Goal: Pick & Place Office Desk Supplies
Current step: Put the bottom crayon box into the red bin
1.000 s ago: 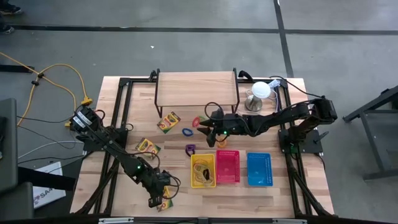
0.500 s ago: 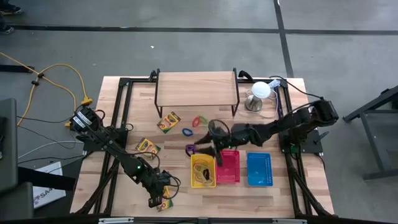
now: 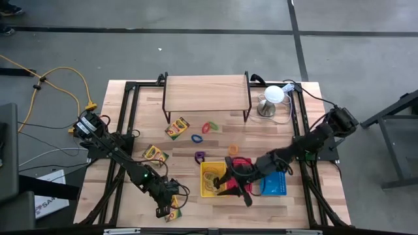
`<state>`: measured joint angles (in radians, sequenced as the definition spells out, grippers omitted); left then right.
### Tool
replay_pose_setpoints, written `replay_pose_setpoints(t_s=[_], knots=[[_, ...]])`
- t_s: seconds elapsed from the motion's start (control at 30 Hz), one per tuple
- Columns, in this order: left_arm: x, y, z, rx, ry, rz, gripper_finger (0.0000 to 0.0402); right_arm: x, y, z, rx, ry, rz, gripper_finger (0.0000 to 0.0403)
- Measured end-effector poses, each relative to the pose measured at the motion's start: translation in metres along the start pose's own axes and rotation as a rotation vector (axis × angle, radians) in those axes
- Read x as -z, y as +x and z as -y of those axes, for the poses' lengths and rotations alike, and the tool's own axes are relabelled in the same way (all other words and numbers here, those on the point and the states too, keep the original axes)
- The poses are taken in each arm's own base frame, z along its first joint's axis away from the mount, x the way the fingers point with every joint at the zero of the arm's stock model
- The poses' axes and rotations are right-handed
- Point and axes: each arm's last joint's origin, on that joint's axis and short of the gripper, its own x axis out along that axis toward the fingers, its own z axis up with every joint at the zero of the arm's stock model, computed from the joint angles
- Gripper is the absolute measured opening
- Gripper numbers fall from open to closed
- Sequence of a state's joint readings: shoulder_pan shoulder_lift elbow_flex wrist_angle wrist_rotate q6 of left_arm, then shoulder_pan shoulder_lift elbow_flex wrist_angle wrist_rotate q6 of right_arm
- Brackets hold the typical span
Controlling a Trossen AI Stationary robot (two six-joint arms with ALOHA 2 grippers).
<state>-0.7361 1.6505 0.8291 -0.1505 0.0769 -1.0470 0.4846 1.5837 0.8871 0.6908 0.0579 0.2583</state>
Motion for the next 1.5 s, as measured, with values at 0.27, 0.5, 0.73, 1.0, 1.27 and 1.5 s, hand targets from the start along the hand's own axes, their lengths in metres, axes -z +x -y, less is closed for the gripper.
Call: replay_pose_setpoints(t_s=[0.27, 0.5, 0.73, 1.0, 1.27, 1.5], knots=[[-0.001, 0.000, -0.001, -0.009, -0.015, 0.016, 0.0000, -0.006, 0.005, -0.008, 0.016, -0.009, 0.024, 0.0140], [-0.007, -0.001, -0.004, -0.057, -0.123, 0.107, 0.0000, -0.008, 0.008, -0.008, 0.038, -0.022, -0.005, 0.0140], [-0.009, -0.001, -0.006, -0.102, -0.252, 0.220, 0.0000, -0.006, 0.007, -0.011, 0.033, -0.022, -0.018, 0.0140], [-0.004, -0.001, -0.003, -0.095, -0.373, 0.254, 0.0000, 0.004, 0.006, -0.023, 0.009, -0.015, -0.091, 0.0140], [-0.006, -0.001, 0.000, -0.059, -0.346, 0.263, 0.0000, 0.012, 0.004, -0.028, 0.001, 0.011, -0.172, 0.0140], [-0.010, -0.018, 0.008, -0.007, -0.231, 0.309, 0.0000, -0.001, 0.009, -0.031, -0.005, -0.019, -0.161, 0.0140]])
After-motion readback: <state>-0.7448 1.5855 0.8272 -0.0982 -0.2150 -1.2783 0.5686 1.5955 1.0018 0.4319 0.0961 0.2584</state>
